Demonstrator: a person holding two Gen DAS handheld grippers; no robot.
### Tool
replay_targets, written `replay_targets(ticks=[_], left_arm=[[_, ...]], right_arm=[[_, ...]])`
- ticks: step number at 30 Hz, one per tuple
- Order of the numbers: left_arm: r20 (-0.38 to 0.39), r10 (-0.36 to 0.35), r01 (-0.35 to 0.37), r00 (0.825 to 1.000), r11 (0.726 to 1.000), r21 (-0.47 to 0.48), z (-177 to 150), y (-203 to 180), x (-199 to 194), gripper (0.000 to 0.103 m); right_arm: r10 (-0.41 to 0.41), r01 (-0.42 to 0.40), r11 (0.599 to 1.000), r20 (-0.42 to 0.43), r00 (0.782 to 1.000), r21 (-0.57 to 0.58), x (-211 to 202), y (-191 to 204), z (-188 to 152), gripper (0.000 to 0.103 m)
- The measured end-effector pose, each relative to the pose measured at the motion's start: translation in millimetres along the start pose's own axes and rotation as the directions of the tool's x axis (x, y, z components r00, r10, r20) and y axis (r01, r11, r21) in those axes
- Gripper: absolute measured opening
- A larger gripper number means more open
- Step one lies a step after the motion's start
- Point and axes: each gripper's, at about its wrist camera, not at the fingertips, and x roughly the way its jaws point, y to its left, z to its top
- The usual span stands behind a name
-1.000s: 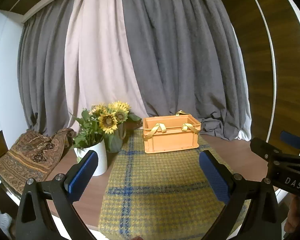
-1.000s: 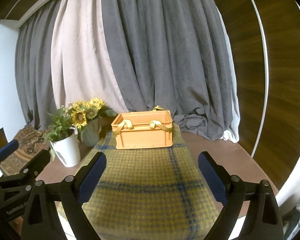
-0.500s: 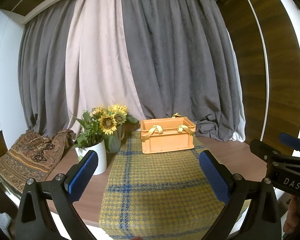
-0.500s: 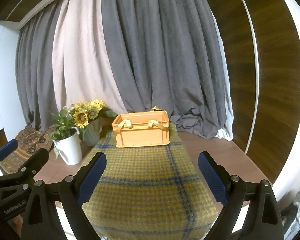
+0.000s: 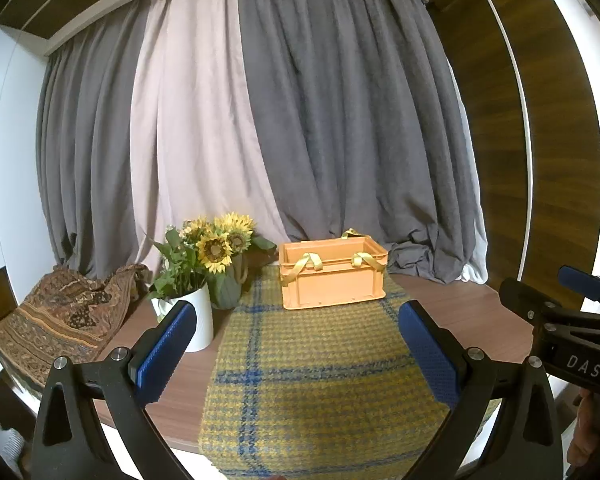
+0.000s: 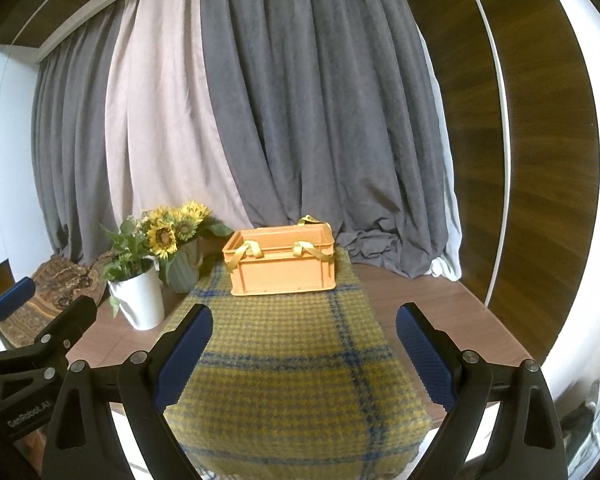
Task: Organize soft objects
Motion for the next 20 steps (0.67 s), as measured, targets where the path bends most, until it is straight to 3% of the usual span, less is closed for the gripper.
replay_targets(ticks=[20], left_arm=[[0.005,-0.018,0.018,1.0,1.0,0.004,3.1,-6.6,-1.1,0.103]], right_arm=[[-0.023,0.023,1.0,0.003,1.0,0.005,-5.6,-1.9,0.4,0.094]])
